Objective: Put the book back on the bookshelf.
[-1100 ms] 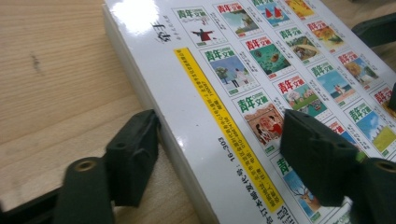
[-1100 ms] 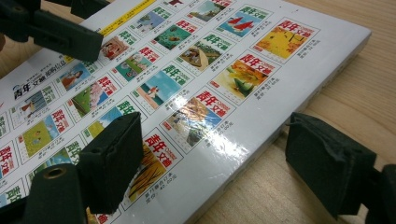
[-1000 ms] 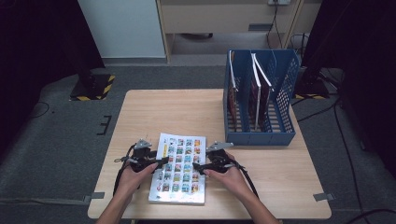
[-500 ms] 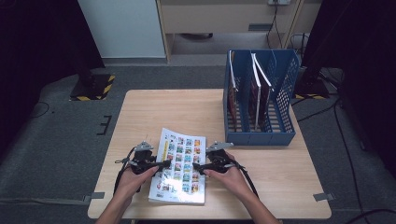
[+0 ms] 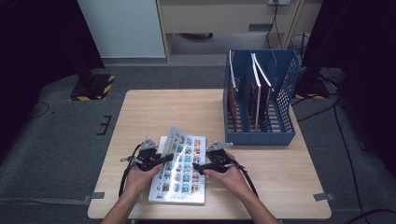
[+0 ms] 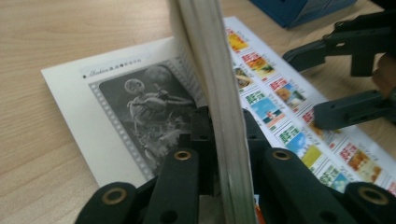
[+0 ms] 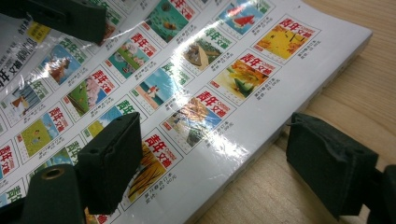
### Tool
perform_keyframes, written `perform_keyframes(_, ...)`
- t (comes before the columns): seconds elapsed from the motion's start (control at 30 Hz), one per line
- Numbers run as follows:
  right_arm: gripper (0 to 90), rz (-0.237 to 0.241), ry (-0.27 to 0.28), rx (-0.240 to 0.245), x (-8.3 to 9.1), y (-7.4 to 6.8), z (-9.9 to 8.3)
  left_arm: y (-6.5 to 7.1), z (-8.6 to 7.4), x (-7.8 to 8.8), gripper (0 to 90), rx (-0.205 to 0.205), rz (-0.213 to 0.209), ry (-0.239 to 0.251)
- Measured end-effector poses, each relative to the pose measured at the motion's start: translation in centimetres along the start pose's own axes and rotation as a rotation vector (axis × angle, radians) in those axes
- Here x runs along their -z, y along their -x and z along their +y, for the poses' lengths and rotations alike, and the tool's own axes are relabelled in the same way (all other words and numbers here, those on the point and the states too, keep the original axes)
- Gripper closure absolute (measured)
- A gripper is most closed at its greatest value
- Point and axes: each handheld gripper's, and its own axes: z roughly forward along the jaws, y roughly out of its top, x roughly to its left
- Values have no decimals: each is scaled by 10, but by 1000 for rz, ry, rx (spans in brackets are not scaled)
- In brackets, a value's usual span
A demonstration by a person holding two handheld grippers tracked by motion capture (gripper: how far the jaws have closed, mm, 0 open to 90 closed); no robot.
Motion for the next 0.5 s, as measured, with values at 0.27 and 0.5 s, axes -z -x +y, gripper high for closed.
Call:
perform_keyframes(0.27, 146, 12, -13, 8, 0, -1, 0, 9, 5, 8, 835, -64, -7, 61)
perform_keyframes(0.5, 122, 54, -5, -11, 0, 2, 0, 15, 8, 17, 837, -88, -20, 127)
